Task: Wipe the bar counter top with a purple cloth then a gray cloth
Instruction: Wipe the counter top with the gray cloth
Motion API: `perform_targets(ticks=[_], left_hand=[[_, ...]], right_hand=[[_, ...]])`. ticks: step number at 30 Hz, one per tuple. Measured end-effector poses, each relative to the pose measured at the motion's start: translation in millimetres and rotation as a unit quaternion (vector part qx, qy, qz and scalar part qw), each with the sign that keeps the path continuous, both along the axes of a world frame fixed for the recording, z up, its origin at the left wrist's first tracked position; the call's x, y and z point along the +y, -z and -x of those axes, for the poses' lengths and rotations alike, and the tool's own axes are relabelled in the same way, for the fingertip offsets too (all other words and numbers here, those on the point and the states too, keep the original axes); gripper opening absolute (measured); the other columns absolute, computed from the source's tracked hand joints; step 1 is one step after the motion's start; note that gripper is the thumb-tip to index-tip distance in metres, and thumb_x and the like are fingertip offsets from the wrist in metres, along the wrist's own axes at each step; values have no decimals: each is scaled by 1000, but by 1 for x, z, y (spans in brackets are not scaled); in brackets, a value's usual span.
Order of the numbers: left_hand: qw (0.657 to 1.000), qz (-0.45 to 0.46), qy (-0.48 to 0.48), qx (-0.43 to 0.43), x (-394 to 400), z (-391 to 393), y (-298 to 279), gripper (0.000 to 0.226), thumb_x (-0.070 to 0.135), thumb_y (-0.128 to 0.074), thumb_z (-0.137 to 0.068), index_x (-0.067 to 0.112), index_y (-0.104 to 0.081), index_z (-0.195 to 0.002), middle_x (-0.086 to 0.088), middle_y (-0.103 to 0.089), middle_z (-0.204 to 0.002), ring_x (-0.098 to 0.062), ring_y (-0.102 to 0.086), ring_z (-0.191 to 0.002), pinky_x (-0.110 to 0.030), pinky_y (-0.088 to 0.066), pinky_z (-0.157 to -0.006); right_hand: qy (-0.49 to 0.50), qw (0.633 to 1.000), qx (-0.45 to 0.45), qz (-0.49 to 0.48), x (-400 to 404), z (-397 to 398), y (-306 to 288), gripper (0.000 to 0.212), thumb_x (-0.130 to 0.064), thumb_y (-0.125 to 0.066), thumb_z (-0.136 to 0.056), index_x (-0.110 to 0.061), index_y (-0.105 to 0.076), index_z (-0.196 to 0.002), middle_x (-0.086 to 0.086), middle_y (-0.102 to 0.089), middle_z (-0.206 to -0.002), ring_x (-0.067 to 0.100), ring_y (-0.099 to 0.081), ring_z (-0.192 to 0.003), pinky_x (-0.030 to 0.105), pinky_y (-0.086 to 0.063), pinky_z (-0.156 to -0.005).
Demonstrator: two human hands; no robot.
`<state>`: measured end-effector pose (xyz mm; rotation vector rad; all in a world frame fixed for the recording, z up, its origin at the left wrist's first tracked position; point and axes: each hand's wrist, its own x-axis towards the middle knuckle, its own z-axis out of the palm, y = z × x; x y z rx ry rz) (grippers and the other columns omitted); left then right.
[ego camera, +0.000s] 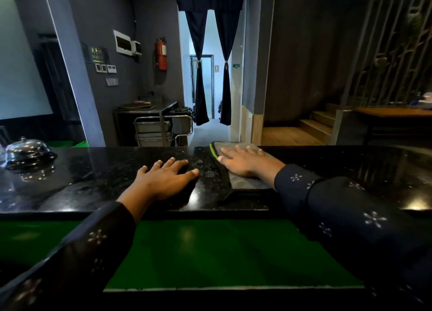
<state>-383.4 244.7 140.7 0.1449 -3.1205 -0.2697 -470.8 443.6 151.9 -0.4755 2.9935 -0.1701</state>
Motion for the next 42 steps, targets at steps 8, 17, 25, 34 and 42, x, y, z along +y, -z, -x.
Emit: perform_targets(ticks=[8, 17, 25, 34, 42], left_hand=[[999, -32, 26, 2, -5, -7, -2, 63, 62, -19, -93, 36, -15, -150, 1, -5, -160, -27, -2, -147, -52, 3, -115], [998, -44, 40, 11, -4, -11, 1, 59, 52, -13, -96, 30, -15, -151, -2, -4, -161, -30, 1, -147, -54, 5, -114], [997, -28, 63, 23, -9, -6, 7, 62, 57, -13, -95, 31, -12, -151, -1, -2, -161, -29, 3, -147, -54, 5, -116], [998, -27, 40, 31, -5, 8, 10, 59, 54, -17, -96, 31, -12, -150, -1, -2, -161, -29, 2, -147, -56, 6, -113], [994, -89, 4, 67, -4, 4, 2, 51, 39, -22, -97, 24, -31, -144, -4, -31, -153, -25, -23, -142, -54, -8, -114]], right_hand=[[-30, 999, 22, -1, -12, -114, 11, 58, -65, -10, -94, -49, -1, -149, -1, 3, -163, 28, 4, -149, 54, 5, -117], [28, 1000, 7, -2, -22, -129, 9, 55, -66, -10, -94, -54, -2, -146, -5, 3, -163, 26, 4, -149, 53, 6, -116], [94, 995, -15, -2, -3, -42, -1, 62, -71, -11, -91, -50, -8, -149, -4, 1, -163, 28, 2, -149, 56, 4, -114], [214, 977, -6, -17, 56, 28, -4, 68, -73, -8, -89, -46, -11, -150, 0, -1, -163, 33, -1, -148, 58, 2, -115], [-13, 1000, 7, 0, -65, -9, 1, 61, -68, -11, -93, -46, -8, -150, 4, -1, -163, 35, 0, -148, 58, 2, -116]])
